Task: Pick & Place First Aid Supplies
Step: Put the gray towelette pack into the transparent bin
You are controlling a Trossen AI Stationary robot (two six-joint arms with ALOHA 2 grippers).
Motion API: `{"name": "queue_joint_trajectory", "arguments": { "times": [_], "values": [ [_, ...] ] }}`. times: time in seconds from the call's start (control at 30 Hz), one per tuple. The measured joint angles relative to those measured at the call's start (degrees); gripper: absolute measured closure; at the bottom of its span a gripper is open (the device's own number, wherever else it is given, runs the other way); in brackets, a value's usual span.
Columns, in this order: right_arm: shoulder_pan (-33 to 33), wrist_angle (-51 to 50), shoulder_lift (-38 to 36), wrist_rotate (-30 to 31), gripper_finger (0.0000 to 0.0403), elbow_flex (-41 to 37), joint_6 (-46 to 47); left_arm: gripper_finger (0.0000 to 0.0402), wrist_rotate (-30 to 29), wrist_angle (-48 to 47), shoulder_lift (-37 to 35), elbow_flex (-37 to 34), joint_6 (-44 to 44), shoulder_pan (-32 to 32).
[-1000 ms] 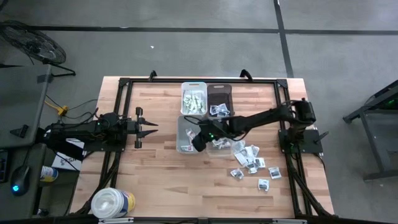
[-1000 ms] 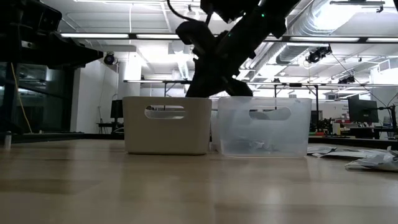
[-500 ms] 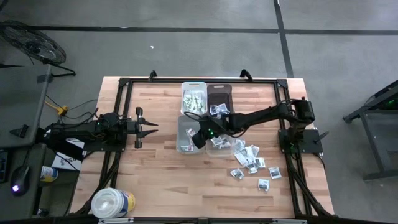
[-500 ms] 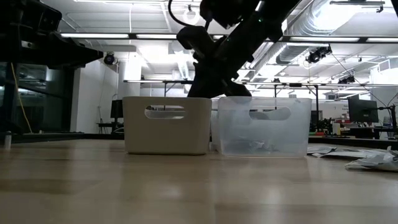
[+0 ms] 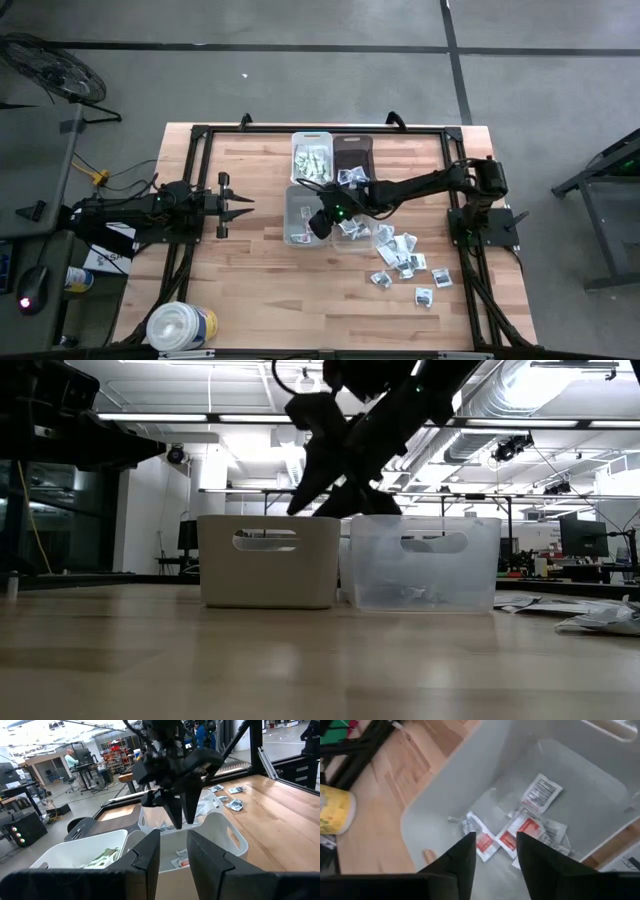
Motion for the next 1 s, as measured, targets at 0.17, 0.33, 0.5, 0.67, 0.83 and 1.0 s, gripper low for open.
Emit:
{"name": "queue_joint_trajectory", "arguments": {
  "times": [0.17, 0.33, 0.5, 0.67, 0.83, 1.0],
  "values": [
    [1.3, -4.0, -3.1, -0.1, 0.0266, 0.0, -2.5, 0.0305, 0.0, 0.0, 0.0, 0.0, 0.0, 0.0],
    [3.5, -13.1, -7.8, -0.5, 0.0269, -0.2, -4.9, 0.0305, 0.0, 0.0, 0.0, 0.0, 0.0, 0.0],
    [7.1, -21.7, -12.6, -0.5, 0.0269, -0.3, -6.6, 0.0305, 0.0, 0.0, 0.0, 0.0, 0.0, 0.0],
    [11.4, -31.7, -15.8, -0.3, 0.0269, -0.2, -6.1, 0.0305, 0.0, 0.0, 0.0, 0.0, 0.0, 0.0],
    [15.7, -40.2, -18.0, 0.3, 0.0269, -0.2, -2.7, 0.0305, 0.0, 0.0, 0.0, 0.0, 0.0, 0.0],
    [20.9, -45.8, -19.7, 1.6, 0.0269, -0.3, 3.3, 0.0305, 0.0, 0.0, 0.0, 0.0, 0.0, 0.0]
  ]
}}
